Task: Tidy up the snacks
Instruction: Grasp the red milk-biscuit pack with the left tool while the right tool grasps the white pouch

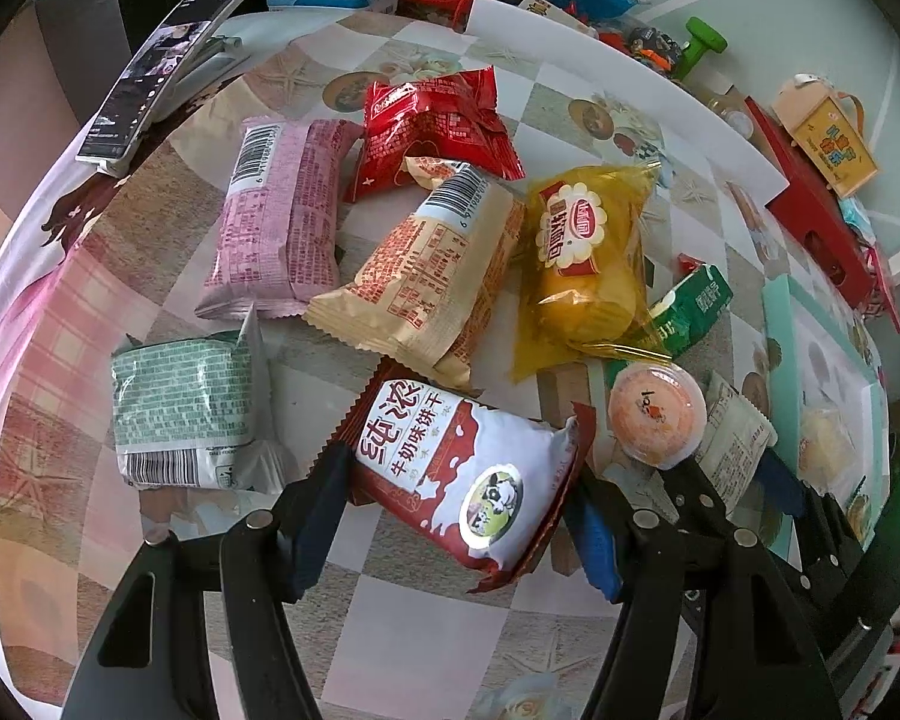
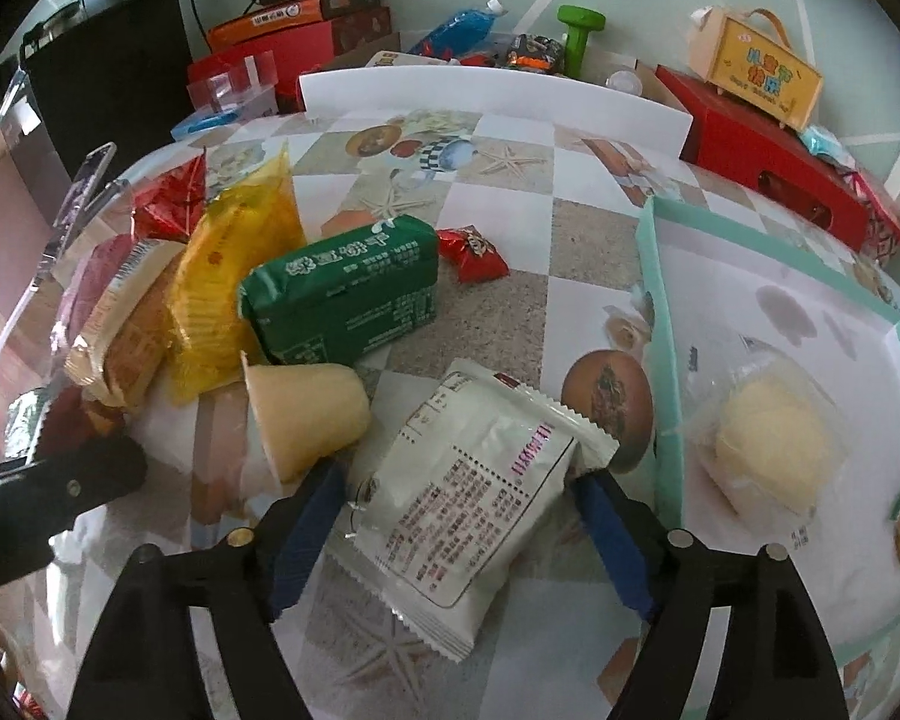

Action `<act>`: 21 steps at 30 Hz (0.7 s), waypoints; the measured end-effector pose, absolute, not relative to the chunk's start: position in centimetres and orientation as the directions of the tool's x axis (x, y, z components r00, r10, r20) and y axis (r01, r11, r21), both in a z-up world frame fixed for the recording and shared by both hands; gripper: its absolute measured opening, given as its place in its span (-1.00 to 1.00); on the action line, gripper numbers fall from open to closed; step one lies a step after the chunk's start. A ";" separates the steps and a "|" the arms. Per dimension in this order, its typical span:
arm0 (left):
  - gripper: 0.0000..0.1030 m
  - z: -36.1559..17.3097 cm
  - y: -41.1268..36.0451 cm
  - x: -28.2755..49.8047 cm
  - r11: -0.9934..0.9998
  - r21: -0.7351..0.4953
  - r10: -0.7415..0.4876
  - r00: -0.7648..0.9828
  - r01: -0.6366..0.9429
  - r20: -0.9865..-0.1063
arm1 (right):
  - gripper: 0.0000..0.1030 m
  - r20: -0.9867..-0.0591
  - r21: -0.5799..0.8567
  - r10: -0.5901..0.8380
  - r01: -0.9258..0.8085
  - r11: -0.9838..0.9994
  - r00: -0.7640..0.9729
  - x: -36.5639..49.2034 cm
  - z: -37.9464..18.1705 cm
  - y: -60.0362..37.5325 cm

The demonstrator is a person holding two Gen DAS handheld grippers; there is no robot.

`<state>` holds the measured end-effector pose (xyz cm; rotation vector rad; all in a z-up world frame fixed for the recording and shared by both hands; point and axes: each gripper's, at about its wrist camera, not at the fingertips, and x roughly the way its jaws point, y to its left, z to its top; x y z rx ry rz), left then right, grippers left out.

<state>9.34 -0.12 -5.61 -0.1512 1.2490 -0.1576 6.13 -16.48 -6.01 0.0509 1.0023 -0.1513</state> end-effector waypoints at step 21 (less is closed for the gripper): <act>0.34 -5.8 0.1 9.6 0.978 -0.205 -0.206 0.304 0.036 -0.930 | 0.22 -0.832 -0.026 -0.074 0.095 0.995 0.550 5.6 -5.7 -15.9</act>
